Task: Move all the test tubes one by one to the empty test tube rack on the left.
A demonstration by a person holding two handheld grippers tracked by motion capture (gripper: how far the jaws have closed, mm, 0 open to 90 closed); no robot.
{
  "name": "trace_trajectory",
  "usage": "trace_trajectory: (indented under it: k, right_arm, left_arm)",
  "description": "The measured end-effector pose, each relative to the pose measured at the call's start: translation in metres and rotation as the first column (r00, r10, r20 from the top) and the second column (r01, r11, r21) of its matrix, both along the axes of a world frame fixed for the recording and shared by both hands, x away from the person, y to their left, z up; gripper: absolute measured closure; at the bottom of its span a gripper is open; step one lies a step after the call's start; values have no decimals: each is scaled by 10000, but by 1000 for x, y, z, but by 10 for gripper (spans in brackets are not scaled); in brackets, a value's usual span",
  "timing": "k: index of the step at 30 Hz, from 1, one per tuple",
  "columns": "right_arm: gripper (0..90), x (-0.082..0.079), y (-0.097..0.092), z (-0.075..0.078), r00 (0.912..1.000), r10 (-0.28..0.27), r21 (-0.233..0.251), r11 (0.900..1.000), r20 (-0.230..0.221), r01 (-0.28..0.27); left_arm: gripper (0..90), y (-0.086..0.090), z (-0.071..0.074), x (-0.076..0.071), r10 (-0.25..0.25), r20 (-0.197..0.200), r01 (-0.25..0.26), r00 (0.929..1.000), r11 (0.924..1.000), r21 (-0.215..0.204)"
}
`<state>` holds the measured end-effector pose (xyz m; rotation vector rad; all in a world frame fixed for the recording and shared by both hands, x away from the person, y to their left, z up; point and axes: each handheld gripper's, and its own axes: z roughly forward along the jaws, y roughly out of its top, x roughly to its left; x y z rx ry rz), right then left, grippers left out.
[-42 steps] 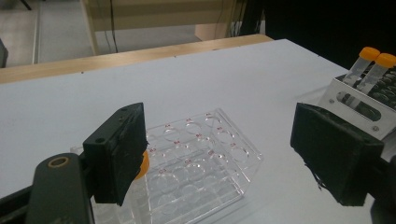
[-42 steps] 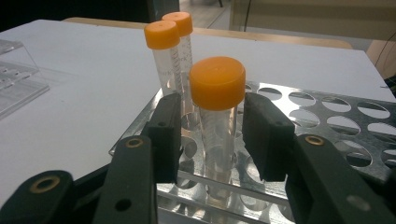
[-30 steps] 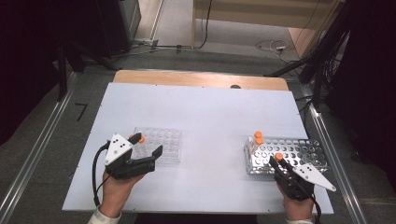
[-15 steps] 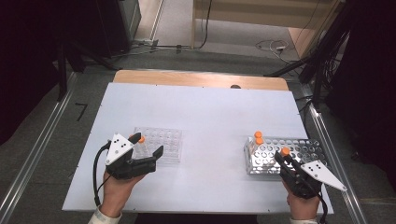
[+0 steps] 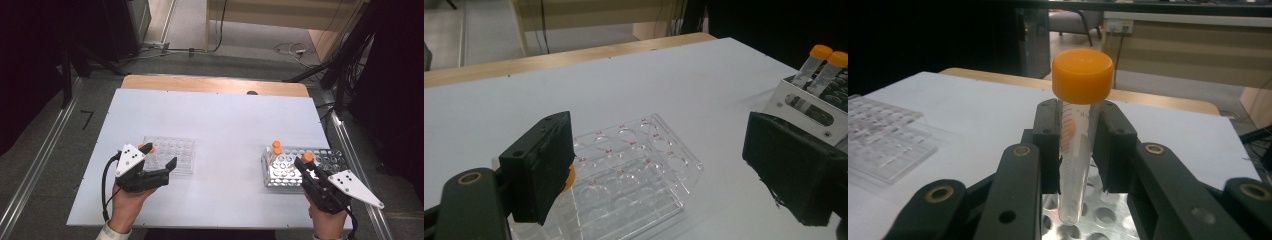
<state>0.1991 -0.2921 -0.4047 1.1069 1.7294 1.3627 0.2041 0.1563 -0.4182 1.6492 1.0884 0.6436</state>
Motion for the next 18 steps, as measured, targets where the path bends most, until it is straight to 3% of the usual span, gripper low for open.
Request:
trace_trajectory:
  k: [11,18]
  right_arm:
    - [716,3,43,-6,9872,1541,-111,9879,-411,-1546]
    - [716,6,74,-19,9681,2308,-368,9712,-979,-2353]
  left_arm:
    - [145,-9,4,-7,-413,159,415,9990,9991,-125]
    - [148,-20,3,-10,-765,127,765,9970,9971,-2]
